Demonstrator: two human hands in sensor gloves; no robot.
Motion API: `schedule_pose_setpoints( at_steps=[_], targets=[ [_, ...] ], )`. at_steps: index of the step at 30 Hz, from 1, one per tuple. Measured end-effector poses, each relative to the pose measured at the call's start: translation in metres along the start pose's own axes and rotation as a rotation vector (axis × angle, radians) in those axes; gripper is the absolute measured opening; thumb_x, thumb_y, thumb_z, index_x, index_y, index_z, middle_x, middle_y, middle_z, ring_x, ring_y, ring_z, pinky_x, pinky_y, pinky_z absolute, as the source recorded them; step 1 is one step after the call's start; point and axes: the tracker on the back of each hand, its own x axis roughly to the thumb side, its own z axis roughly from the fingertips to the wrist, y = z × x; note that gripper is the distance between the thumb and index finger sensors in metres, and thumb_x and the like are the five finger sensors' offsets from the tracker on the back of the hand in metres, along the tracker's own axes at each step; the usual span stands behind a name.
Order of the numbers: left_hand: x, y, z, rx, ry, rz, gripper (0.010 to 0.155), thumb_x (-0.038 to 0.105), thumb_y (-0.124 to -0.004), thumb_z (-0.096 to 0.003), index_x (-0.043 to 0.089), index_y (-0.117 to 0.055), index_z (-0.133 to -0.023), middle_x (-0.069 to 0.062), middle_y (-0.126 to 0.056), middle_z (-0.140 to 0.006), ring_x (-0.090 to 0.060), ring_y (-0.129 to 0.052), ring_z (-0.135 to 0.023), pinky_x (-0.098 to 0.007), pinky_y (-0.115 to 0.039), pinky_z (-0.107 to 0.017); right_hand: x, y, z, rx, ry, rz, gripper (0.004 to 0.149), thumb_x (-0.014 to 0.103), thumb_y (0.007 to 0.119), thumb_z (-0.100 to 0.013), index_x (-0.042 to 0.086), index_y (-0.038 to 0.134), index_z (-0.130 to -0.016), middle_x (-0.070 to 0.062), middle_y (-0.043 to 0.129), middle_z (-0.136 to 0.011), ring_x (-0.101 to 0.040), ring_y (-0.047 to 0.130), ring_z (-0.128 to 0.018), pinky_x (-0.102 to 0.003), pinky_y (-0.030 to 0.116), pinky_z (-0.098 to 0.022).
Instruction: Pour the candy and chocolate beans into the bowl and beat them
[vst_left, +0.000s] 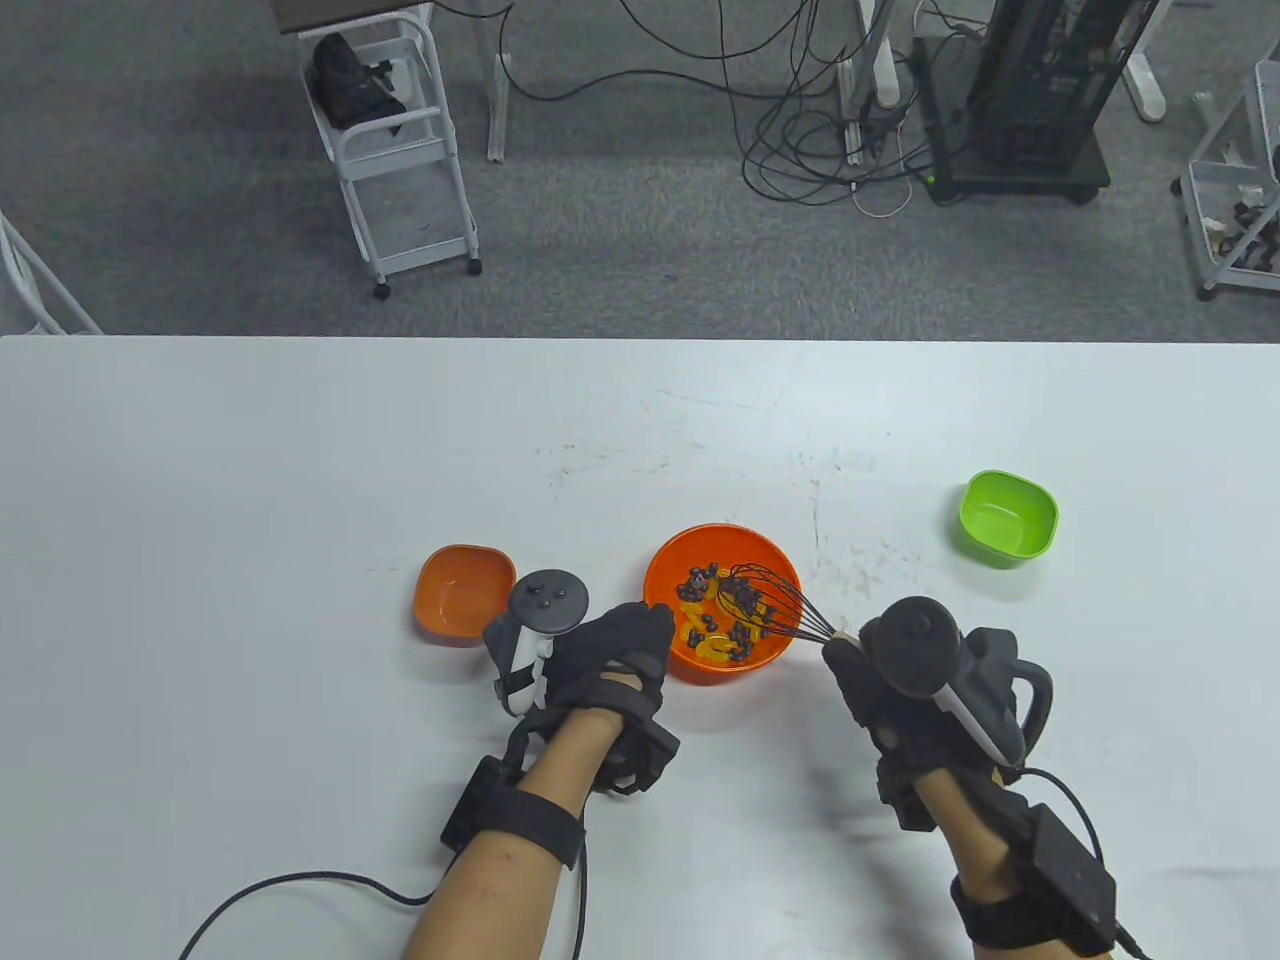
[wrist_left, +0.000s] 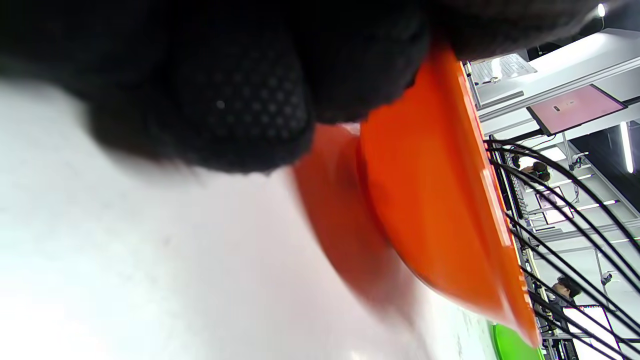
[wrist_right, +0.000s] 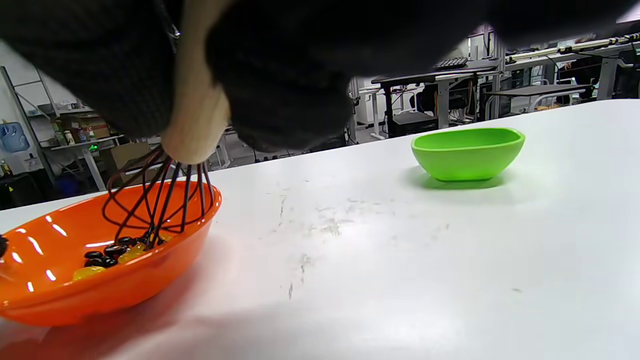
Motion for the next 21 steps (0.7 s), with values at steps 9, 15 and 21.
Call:
schedule_pose_setpoints(
  at_steps=[9,15,21],
  targets=[
    [-0.001,0.001,-0.001,-0.001,0.009,0.006,0.048,0.063,-0.068,-0.0507,0.020,-0.086,-0.065,0.006,-0.099,-0.041,-0.020,-0.105,-0.027,-0.036,-0.092,-0.014,0.012,0.026,-0.004,0.051,-0.079,-0.130,0.057,0.060,0.084,-0.044,0.014,0.093,-0.076,0.000,0.102,-0.034,-0.015,0.091,0.001,-0.038,0.087,-0.002],
    [-0.001,0.001,-0.001,0.000,0.008,0.013,0.048,0.062,-0.067,-0.0509,0.020,-0.085,-0.066,0.007,-0.099,-0.042,-0.019,-0.105,-0.028,-0.036,-0.092,-0.015,0.015,0.004,0.004,0.080,-0.141,-0.052,0.055,0.060,0.090,-0.043,0.016,0.096,-0.074,-0.002,0.103,-0.034,-0.017,0.091,0.000,-0.040,0.086,-0.003],
    [-0.001,0.000,-0.001,-0.003,0.004,0.009,0.048,0.063,-0.068,-0.0507,0.020,-0.086,-0.066,0.006,-0.099,-0.042,-0.020,-0.104,-0.028,-0.036,-0.092,-0.015,0.005,-0.010,0.005,-0.010,-0.061,0.045,0.055,0.060,0.093,-0.041,0.016,0.097,-0.073,-0.002,0.103,-0.034,-0.018,0.091,-0.001,-0.040,0.087,-0.004]
  ],
)
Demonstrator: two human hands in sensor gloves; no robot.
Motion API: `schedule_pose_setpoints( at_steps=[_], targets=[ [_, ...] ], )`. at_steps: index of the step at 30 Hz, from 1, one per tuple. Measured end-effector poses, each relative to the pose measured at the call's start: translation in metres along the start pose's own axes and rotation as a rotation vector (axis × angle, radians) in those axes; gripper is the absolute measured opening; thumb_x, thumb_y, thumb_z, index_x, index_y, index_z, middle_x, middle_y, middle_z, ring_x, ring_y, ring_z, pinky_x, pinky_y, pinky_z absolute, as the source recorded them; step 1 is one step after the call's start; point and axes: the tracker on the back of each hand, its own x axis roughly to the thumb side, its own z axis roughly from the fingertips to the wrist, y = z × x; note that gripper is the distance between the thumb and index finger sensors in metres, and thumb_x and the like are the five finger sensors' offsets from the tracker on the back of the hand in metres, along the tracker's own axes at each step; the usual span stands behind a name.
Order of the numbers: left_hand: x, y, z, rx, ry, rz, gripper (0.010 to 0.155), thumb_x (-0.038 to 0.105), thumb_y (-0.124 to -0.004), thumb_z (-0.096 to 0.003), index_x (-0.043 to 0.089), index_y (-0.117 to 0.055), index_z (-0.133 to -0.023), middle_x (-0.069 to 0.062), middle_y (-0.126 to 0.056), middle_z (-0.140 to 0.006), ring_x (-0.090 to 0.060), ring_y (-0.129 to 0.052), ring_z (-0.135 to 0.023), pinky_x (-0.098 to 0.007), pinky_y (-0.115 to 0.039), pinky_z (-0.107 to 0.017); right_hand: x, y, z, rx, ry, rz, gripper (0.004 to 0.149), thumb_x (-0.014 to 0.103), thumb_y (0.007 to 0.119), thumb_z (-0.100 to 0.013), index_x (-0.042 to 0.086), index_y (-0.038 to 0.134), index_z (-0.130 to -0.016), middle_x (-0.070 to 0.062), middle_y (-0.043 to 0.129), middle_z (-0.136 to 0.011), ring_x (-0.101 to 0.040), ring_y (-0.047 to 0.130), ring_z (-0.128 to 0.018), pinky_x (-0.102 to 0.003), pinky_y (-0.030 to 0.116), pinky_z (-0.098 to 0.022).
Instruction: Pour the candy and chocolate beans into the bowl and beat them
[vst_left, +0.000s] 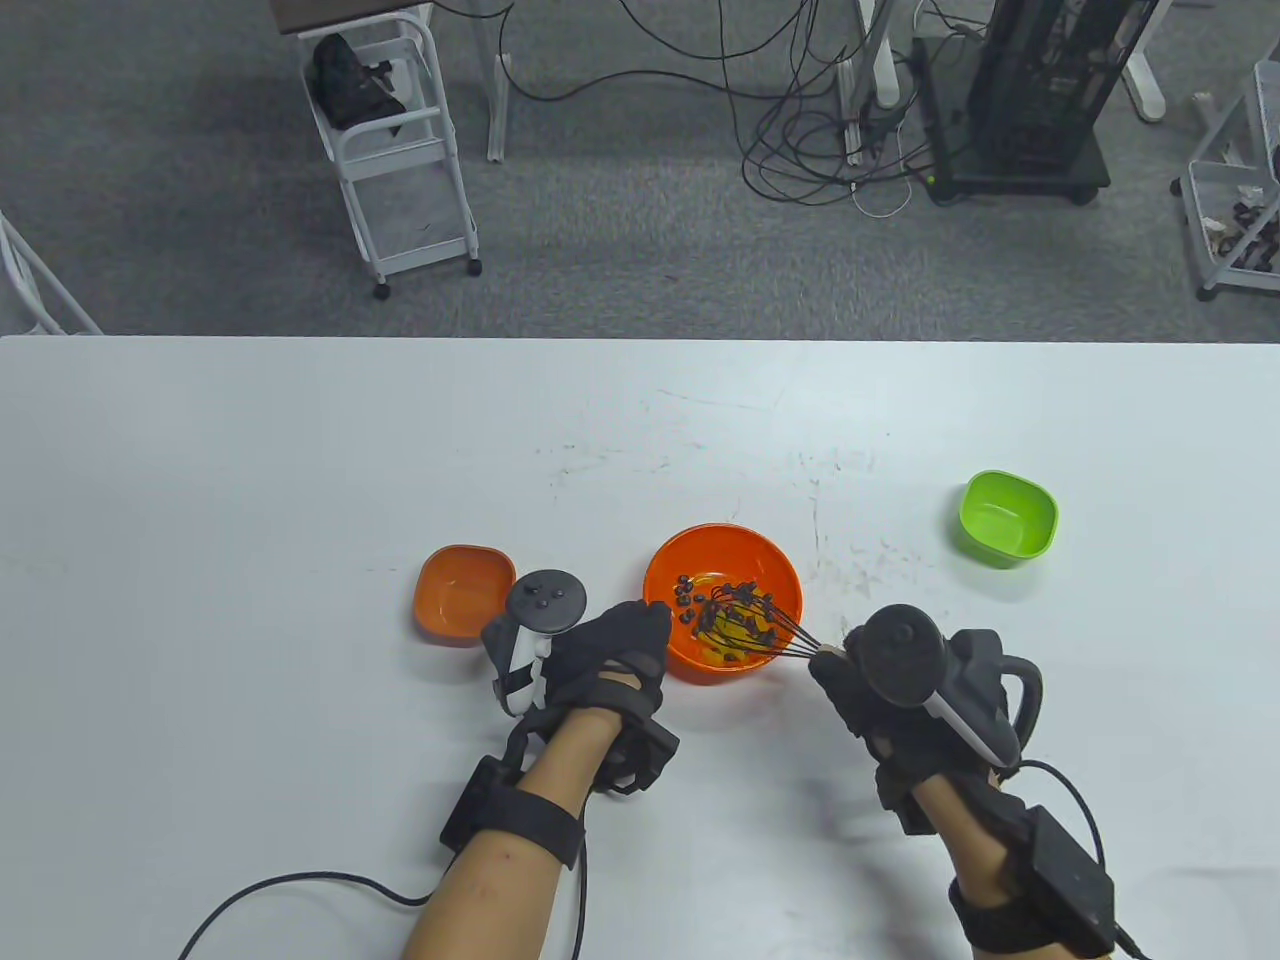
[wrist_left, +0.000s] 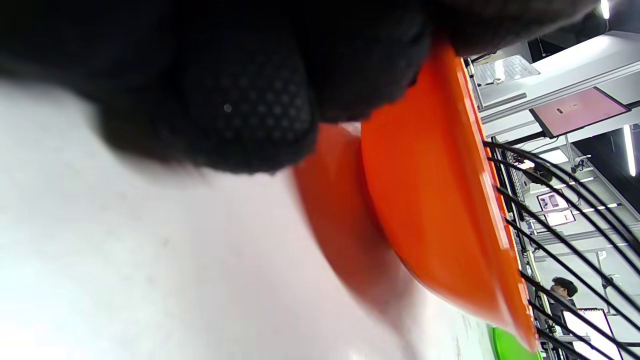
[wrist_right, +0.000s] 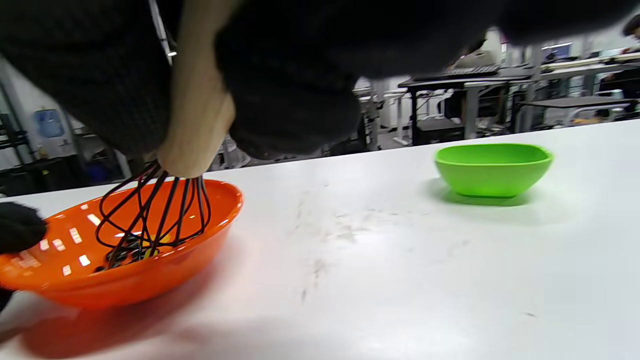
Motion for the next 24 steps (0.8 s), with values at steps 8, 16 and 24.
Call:
schedule_pose_setpoints(
  at_steps=[8,16,24],
  targets=[
    [0.001,-0.001,0.000,-0.009,-0.005,-0.017,0.048,0.063,-0.068,-0.0503,0.021,-0.086,-0.065,0.007,-0.099,-0.042,-0.019,-0.105,-0.028,-0.036,-0.091,-0.015,-0.001,0.034,-0.015,0.035,0.027,-0.189,0.057,0.060,0.083,-0.045,0.013,0.093,-0.075,0.000,0.101,-0.034,-0.015,0.091,0.000,-0.038,0.087,-0.002],
    [-0.001,0.000,-0.001,-0.010,0.004,0.009,0.047,0.063,-0.066,-0.0507,0.022,-0.085,-0.066,0.008,-0.099,-0.042,-0.018,-0.105,-0.029,-0.036,-0.092,-0.015,0.009,0.020,-0.004,0.104,-0.064,-0.148,0.056,0.060,0.089,-0.043,0.015,0.096,-0.074,-0.002,0.103,-0.034,-0.017,0.091,0.000,-0.040,0.086,-0.003],
    [0.000,-0.001,0.000,-0.009,0.005,0.006,0.048,0.063,-0.068,-0.0506,0.021,-0.086,-0.065,0.007,-0.099,-0.042,-0.019,-0.104,-0.028,-0.036,-0.092,-0.015,-0.007,0.001,-0.006,-0.013,0.041,-0.023,0.055,0.061,0.095,-0.039,0.017,0.097,-0.073,-0.002,0.103,-0.035,-0.018,0.091,-0.002,-0.040,0.087,-0.006]
  ],
)
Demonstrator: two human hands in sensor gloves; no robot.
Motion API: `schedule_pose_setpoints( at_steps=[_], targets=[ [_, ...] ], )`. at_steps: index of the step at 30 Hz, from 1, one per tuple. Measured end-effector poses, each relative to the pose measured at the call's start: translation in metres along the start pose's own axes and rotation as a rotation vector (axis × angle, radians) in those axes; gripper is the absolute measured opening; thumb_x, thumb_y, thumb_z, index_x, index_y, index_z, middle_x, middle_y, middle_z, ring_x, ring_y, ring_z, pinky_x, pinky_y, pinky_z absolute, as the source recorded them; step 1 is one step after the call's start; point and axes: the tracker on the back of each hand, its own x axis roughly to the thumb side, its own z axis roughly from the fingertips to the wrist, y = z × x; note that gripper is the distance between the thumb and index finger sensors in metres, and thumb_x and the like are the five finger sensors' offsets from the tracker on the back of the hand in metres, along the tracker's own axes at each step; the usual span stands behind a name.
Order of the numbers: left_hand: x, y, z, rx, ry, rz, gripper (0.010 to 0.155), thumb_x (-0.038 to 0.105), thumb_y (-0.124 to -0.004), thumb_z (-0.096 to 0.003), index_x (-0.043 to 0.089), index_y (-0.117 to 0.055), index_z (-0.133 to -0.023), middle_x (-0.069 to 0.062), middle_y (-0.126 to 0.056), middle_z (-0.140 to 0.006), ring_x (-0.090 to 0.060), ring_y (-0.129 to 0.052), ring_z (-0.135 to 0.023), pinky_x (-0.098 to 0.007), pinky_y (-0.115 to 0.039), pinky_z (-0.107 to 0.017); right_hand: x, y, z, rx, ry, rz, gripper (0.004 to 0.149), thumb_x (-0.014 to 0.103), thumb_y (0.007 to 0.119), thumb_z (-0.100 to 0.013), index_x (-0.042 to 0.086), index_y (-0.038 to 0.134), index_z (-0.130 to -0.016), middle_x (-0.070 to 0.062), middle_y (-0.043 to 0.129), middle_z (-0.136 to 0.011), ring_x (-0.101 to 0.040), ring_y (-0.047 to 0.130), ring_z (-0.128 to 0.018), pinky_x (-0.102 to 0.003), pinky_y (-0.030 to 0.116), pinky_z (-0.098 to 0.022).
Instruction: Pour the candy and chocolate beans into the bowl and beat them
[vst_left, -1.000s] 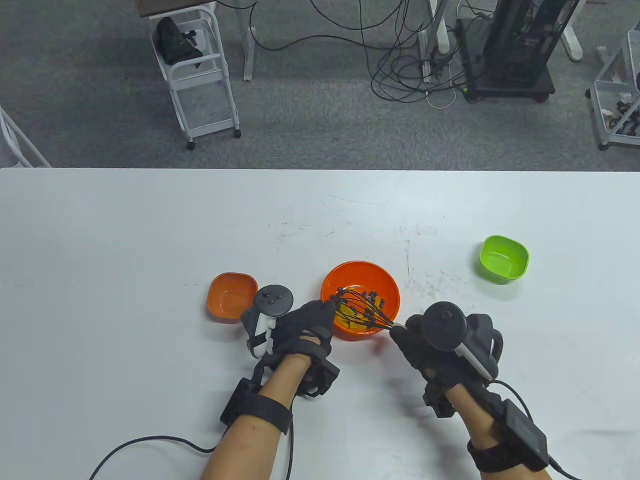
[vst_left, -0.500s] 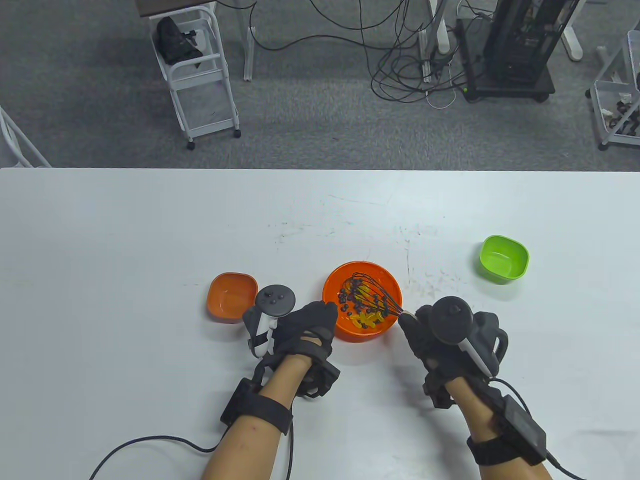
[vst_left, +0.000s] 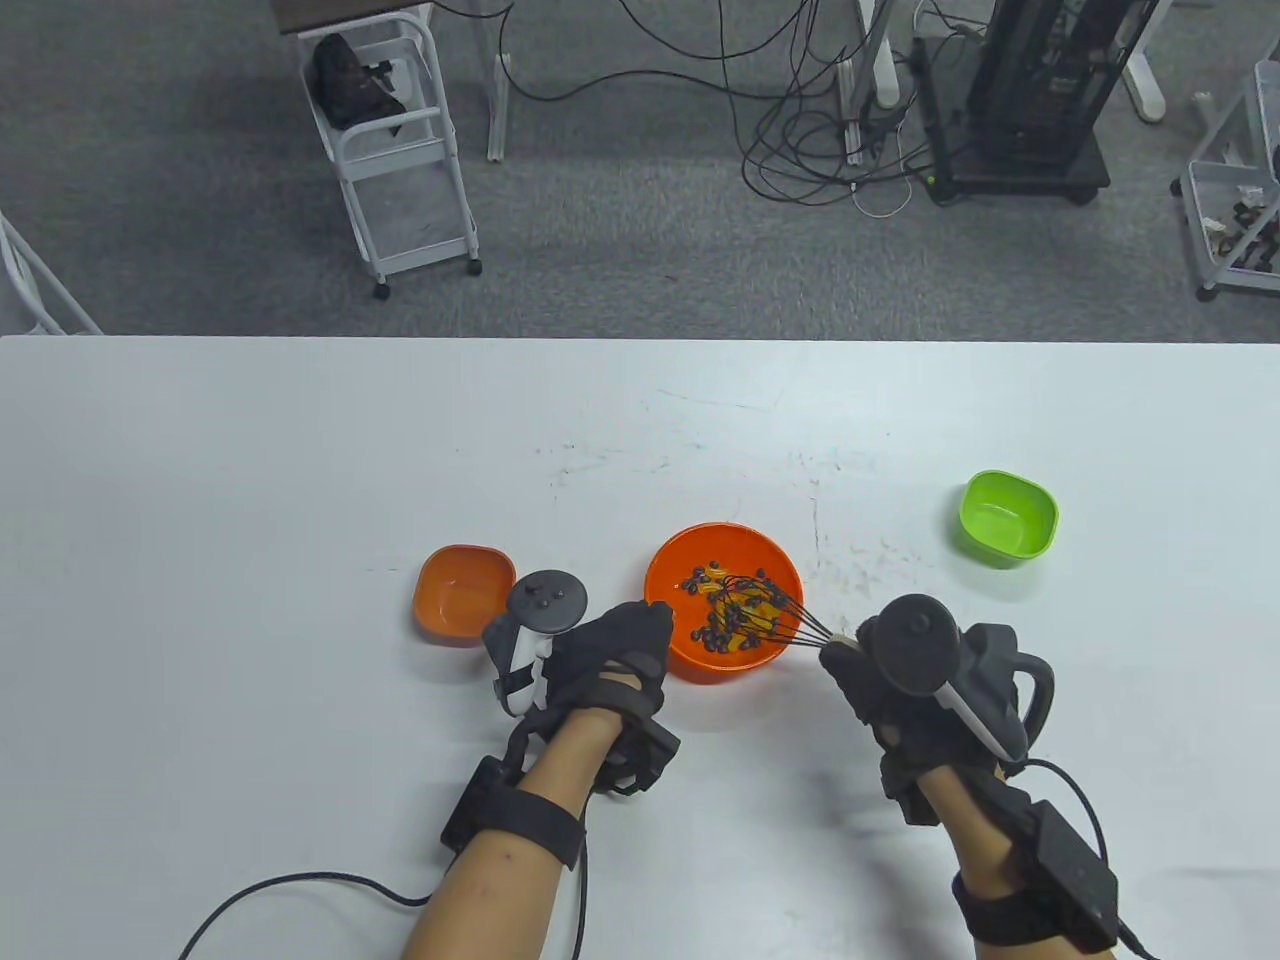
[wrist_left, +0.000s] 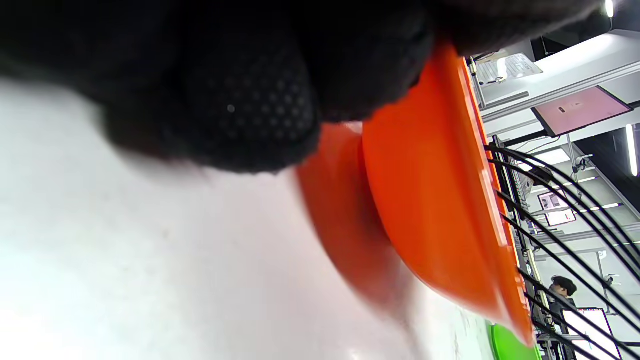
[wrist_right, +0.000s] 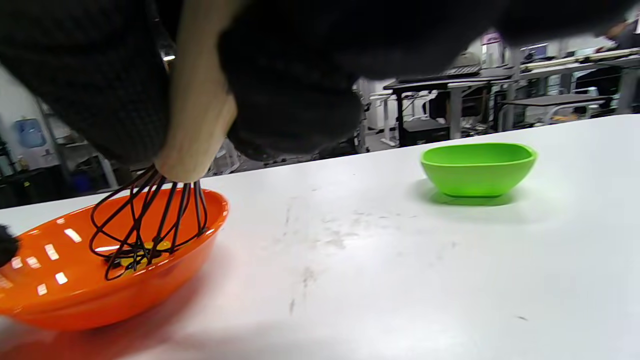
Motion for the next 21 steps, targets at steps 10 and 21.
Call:
schedule_pose_setpoints(
  at_steps=[10,21],
  targets=[
    [0.000,0.000,0.000,-0.012,0.002,0.010,0.048,0.063,-0.067,-0.0508,0.021,-0.086,-0.065,0.007,-0.099,-0.042,-0.019,-0.105,-0.028,-0.036,-0.092,-0.015,0.008,0.033,-0.008,0.059,-0.090,-0.178,0.054,0.060,0.088,-0.043,0.017,0.096,-0.075,-0.001,0.103,-0.035,-0.017,0.091,0.000,-0.040,0.086,-0.004],
    [0.000,0.000,0.000,-0.003,0.003,0.003,0.048,0.063,-0.067,-0.0507,0.021,-0.086,-0.065,0.007,-0.099,-0.041,-0.019,-0.105,-0.028,-0.036,-0.091,-0.015,0.001,0.001,-0.001,-0.004,-0.058,-0.007,0.054,0.059,0.096,-0.038,0.018,0.097,-0.073,-0.002,0.103,-0.036,-0.019,0.092,-0.003,-0.041,0.087,-0.007]
  ],
)
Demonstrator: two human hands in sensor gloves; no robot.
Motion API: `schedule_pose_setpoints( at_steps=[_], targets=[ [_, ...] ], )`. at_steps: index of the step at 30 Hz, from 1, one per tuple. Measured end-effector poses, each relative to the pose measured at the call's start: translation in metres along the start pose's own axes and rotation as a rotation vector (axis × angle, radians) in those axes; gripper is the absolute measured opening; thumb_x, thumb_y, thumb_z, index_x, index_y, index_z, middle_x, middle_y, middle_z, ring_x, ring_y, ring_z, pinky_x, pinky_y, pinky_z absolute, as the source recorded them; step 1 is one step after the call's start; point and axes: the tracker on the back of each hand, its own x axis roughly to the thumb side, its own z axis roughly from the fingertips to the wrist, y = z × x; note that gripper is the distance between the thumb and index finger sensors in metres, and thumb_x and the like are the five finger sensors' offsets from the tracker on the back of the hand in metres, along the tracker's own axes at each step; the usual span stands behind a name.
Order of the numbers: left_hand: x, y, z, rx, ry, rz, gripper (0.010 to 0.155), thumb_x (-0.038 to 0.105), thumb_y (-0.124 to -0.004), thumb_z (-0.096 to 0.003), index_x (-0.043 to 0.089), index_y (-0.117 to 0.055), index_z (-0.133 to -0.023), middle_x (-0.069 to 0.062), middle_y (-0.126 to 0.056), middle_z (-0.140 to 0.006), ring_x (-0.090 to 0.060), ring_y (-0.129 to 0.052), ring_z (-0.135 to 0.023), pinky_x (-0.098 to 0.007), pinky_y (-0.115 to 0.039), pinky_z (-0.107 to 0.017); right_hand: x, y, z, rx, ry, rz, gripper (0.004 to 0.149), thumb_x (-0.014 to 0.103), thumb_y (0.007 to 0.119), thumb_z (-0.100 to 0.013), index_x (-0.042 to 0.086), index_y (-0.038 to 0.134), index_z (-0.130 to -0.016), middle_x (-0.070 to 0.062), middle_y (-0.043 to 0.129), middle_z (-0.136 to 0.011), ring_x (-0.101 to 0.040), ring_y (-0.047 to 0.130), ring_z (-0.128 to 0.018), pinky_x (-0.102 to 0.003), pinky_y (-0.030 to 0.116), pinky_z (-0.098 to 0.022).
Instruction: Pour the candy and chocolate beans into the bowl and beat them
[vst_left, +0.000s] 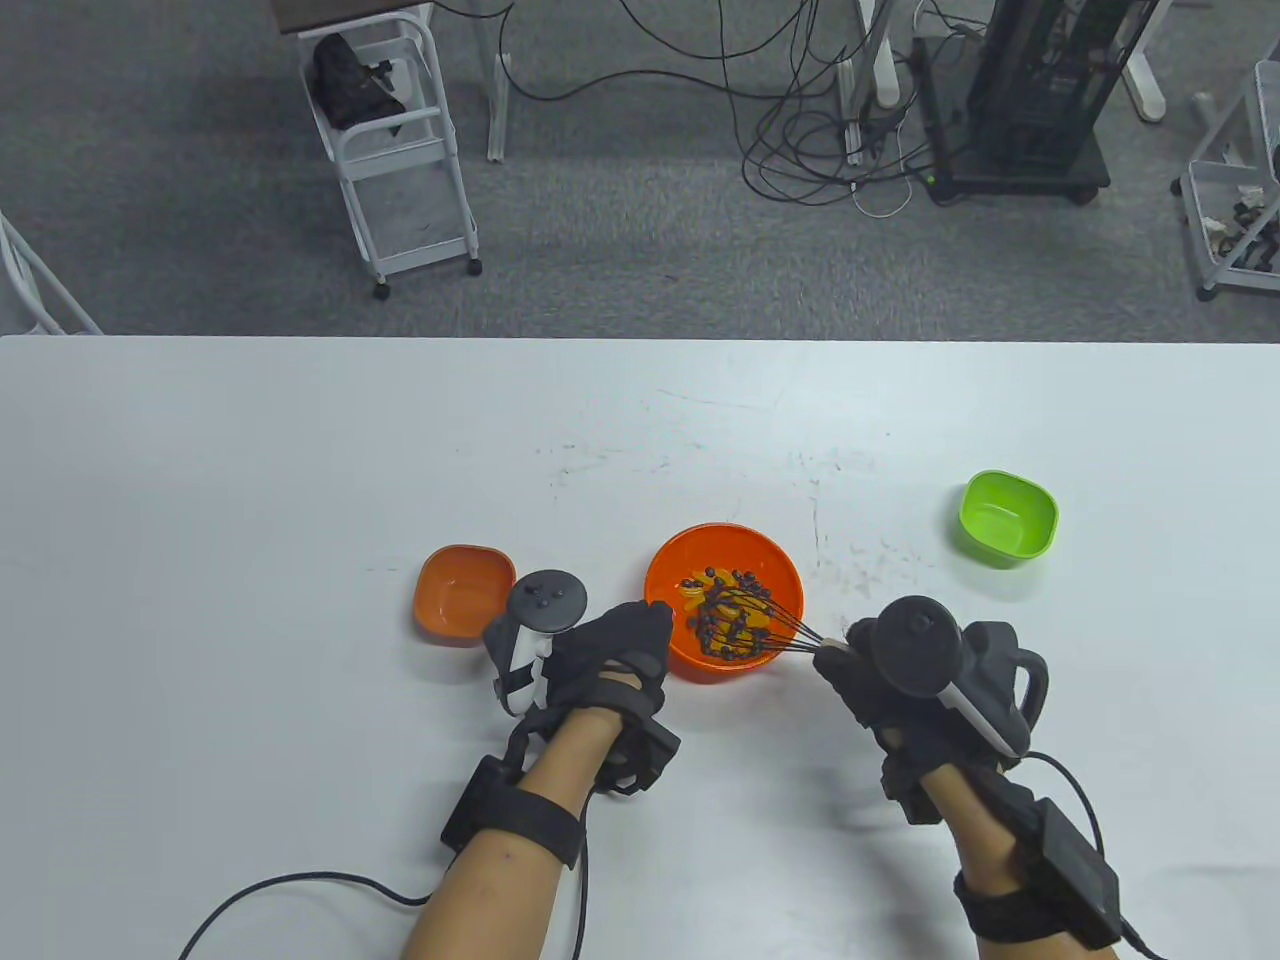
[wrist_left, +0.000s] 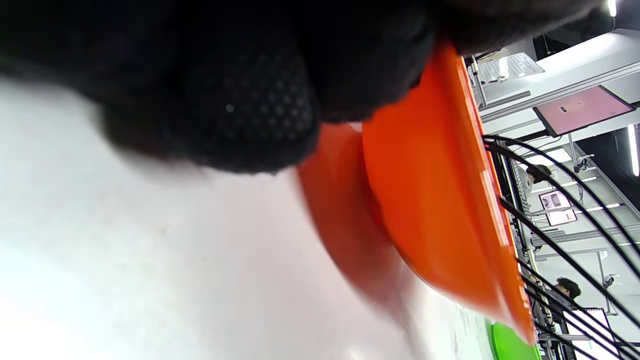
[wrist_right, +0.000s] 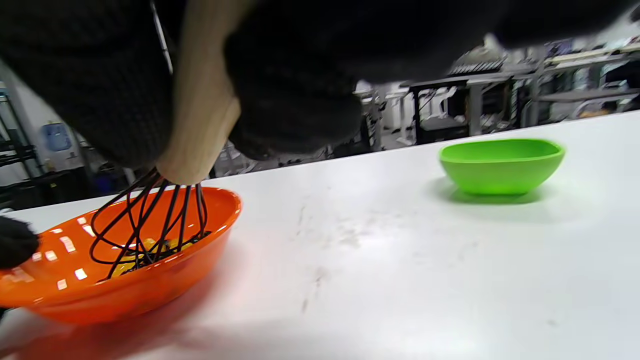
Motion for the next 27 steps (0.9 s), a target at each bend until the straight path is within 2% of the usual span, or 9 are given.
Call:
schedule_pose_setpoints(
  at_steps=[3,9,17,22,27],
  targets=[
    [0.000,0.000,0.000,-0.005,-0.003,-0.002,0.048,0.063,-0.068,-0.0507,0.021,-0.086,-0.065,0.007,-0.099,-0.041,-0.019,-0.105,-0.028,-0.036,-0.091,-0.015,-0.002,0.008,-0.004,-0.056,0.029,0.012,0.054,0.060,0.095,-0.038,0.018,0.097,-0.073,-0.002,0.103,-0.036,-0.018,0.092,-0.002,-0.040,0.087,-0.006],
    [-0.001,0.001,-0.001,-0.014,0.002,0.017,0.048,0.063,-0.067,-0.0512,0.021,-0.087,-0.065,0.006,-0.100,-0.041,-0.019,-0.105,-0.028,-0.036,-0.092,-0.015,0.002,0.032,-0.010,0.017,-0.015,-0.139,0.055,0.060,0.088,-0.042,0.016,0.095,-0.075,0.000,0.102,-0.035,-0.017,0.091,-0.001,-0.039,0.087,-0.004],
    [-0.003,0.001,0.000,-0.002,0.010,0.038,0.048,0.063,-0.067,-0.0512,0.021,-0.086,-0.066,0.007,-0.099,-0.041,-0.019,-0.105,-0.029,-0.036,-0.092,-0.016,0.006,0.011,-0.003,0.132,-0.070,-0.118,0.053,0.059,0.092,-0.042,0.016,0.097,-0.074,-0.003,0.103,-0.035,-0.019,0.091,-0.002,-0.041,0.086,-0.005],
    [-0.001,-0.002,0.000,0.008,0.006,0.011,0.048,0.064,-0.067,-0.0509,0.021,-0.087,-0.065,0.007,-0.099,-0.041,-0.019,-0.105,-0.028,-0.036,-0.091,-0.015,0.002,0.000,0.000,0.042,0.013,-0.005,0.053,0.060,0.094,-0.040,0.017,0.097,-0.073,-0.002,0.104,-0.035,-0.019,0.092,-0.002,-0.041,0.087,-0.006],
    [0.000,-0.002,0.000,-0.007,0.002,0.010,0.048,0.063,-0.069,-0.0505,0.021,-0.087,-0.064,0.007,-0.100,-0.040,-0.019,-0.105,-0.028,-0.036,-0.092,-0.015,-0.008,0.012,-0.007,-0.005,0.078,-0.043,0.055,0.060,0.090,-0.042,0.016,0.096,-0.074,-0.001,0.102,-0.035,-0.016,0.091,-0.002,-0.039,0.087,-0.005]
  ],
)
